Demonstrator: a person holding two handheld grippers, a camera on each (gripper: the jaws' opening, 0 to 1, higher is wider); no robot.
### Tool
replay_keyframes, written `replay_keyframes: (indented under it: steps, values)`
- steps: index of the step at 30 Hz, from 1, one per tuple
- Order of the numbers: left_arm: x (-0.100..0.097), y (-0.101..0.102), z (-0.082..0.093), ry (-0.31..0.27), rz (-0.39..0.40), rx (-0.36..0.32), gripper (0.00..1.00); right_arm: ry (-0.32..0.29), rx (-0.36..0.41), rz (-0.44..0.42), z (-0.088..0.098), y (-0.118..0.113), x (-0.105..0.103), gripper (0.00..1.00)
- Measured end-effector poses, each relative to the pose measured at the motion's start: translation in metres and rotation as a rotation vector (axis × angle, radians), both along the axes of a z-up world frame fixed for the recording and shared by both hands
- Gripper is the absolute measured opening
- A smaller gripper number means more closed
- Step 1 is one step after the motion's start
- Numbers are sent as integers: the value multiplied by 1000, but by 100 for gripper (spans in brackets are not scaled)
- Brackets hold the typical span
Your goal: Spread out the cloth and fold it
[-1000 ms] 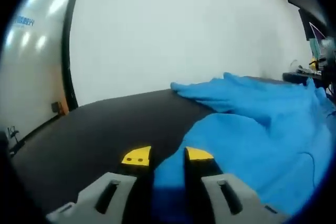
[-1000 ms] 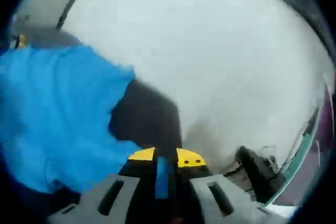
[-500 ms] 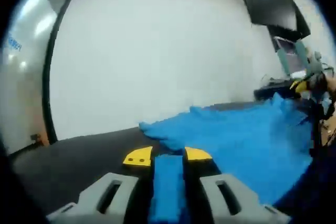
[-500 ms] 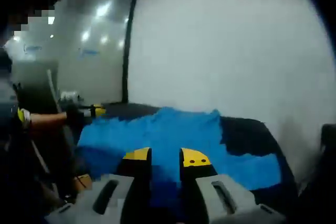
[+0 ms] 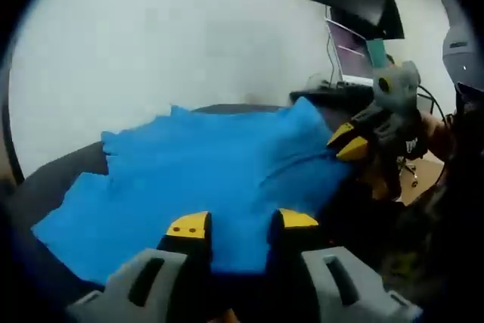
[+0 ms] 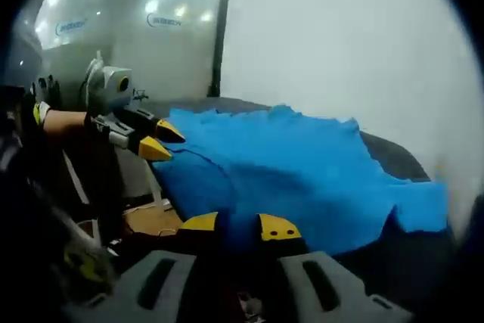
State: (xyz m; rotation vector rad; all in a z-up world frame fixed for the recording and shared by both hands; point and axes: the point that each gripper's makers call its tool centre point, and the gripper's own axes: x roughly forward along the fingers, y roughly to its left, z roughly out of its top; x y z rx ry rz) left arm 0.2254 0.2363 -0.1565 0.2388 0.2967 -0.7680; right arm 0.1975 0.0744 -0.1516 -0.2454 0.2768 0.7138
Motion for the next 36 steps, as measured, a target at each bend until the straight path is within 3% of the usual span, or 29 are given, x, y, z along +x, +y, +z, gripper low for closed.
replay_keyframes:
  steps: [3,5,6,7,8,11,14,16,17,19,21,23,24,26,28,29,31,32,33,34,35,36]
  values:
    - [3,15,3,-66,22,146,16,34,43,-28,9,-12,2,0]
    - [0,15,6,-43,8,142,5,63,127,-6,21,-12,-2,0]
    - [-6,13,9,-53,-35,157,4,61,168,12,29,-11,-5,0]
    - [-11,8,17,-109,-80,144,4,49,182,35,36,-10,-9,0]
    - [-10,12,22,-125,-52,149,4,40,184,48,40,-10,-13,0]
    - [-18,15,25,-99,-54,148,4,54,65,80,26,-11,-25,0]
    - [-28,14,12,-40,-82,157,4,116,54,131,4,-2,-40,0]
    - [-31,15,0,-25,-102,199,4,114,55,121,-4,-2,-40,0]
    - [-32,14,2,-30,-123,184,6,96,63,130,-1,-2,-41,1]
    - [-35,4,24,-3,-192,30,18,23,127,169,22,1,-41,8]
    - [-28,0,68,-13,-224,-196,38,-47,229,133,60,-10,-32,19]
    - [-2,15,113,-52,-176,-396,38,-161,261,16,100,-38,-8,19]
    - [17,27,130,-107,-133,-447,35,-253,238,-73,120,-57,9,18]
    - [63,60,149,-224,-9,-485,32,-304,174,-321,145,-106,48,15]
    - [110,89,144,-284,99,-481,29,-372,214,-460,170,-142,86,14]
    - [132,104,134,-301,161,-440,28,-338,229,-519,172,-157,106,14]
    - [169,129,97,-316,272,-297,25,-196,203,-570,150,-176,141,14]
    - [175,133,87,-309,291,-279,23,-123,174,-562,134,-182,154,14]
    - [179,135,74,-292,292,-269,23,-35,254,-606,117,-191,167,14]
    - [179,136,64,-268,291,-282,23,68,281,-669,96,-202,173,13]
    - [179,139,58,-256,294,-314,23,117,228,-688,80,-212,174,7]
    - [177,139,59,-249,281,-332,23,122,185,-689,70,-217,176,6]
